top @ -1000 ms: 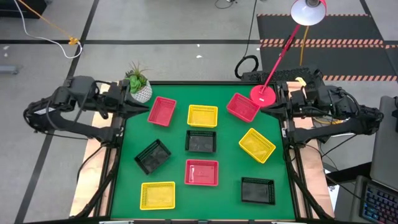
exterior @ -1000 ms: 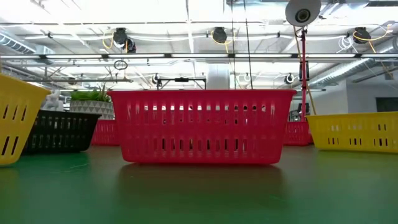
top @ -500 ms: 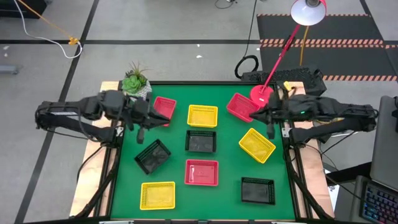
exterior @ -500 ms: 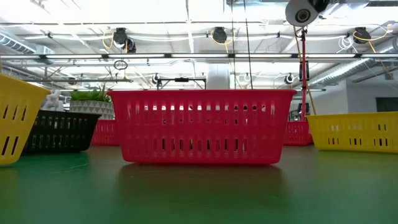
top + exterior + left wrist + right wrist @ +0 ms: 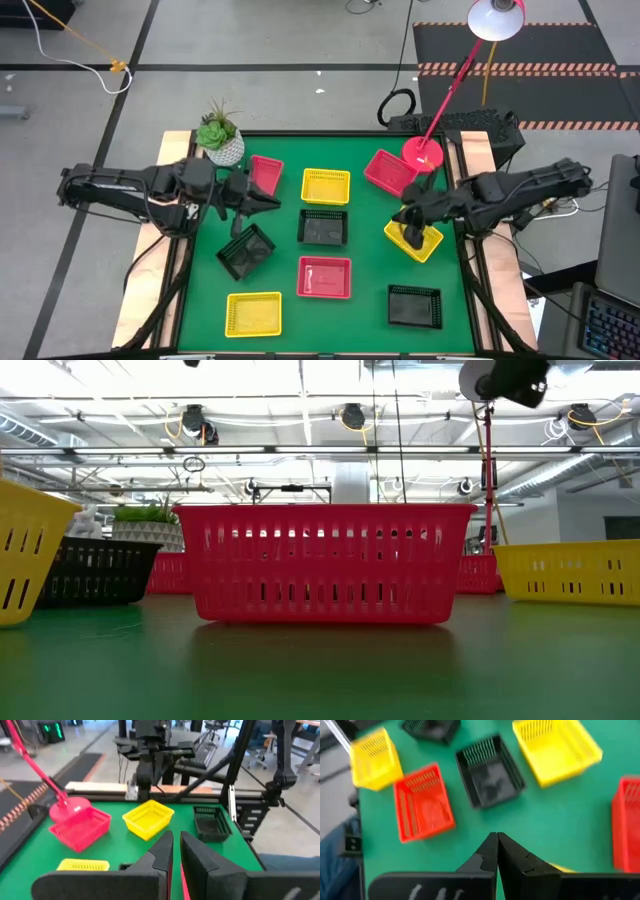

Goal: Stack baskets by color
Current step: Stack the middle right yellow basket on the top yellow basket

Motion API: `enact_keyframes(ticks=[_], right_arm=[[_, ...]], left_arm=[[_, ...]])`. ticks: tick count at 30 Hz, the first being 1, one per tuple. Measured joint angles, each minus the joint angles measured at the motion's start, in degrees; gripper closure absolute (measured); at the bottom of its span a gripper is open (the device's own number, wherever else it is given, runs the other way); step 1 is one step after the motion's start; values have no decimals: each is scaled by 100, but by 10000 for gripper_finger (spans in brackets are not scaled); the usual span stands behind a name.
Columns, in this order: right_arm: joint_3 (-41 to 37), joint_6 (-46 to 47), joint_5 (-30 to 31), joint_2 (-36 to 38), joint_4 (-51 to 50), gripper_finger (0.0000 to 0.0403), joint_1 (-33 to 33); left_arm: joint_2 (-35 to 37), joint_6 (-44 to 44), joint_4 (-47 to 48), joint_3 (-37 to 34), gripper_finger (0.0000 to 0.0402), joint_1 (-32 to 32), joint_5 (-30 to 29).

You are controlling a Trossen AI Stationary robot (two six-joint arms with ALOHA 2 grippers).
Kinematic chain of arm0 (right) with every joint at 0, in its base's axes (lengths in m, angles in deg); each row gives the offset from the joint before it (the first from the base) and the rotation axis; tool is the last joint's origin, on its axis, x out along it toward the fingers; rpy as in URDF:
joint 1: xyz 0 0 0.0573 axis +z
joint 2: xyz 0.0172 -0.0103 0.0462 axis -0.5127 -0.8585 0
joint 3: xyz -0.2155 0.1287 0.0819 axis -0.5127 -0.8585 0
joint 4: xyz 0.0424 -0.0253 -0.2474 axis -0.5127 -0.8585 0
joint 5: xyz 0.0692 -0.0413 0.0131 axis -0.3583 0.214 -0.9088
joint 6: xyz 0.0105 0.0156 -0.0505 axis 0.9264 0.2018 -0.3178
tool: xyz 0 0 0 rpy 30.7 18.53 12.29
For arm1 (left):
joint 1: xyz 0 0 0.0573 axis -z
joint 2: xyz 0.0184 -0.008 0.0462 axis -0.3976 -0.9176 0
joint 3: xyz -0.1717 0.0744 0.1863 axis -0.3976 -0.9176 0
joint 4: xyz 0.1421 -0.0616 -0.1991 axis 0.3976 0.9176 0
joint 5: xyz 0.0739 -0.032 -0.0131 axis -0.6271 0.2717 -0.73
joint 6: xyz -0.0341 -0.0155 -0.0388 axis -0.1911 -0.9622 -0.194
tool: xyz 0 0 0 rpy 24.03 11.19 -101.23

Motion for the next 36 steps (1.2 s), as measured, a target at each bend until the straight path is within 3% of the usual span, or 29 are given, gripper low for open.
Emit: enact_keyframes(ticks=[6, 14, 28, 36], right_arm=[[0, 859, -26, -348, -741, 394, 282], [0, 1715, -177, -756, -1551, 344, 602], [4, 1414, -349, -1224, -1700, 221, 1202], [9, 1891, -354, -1300, -2295, 189, 1780]], left_arm=[[-28, -103, 8, 0, 366, 24, 11], [-30, -94, 12, 0, 366, 22, 12], [-30, -107, -27, 0, 366, 22, 11], [-30, -131, -25, 0, 366, 22, 11]])
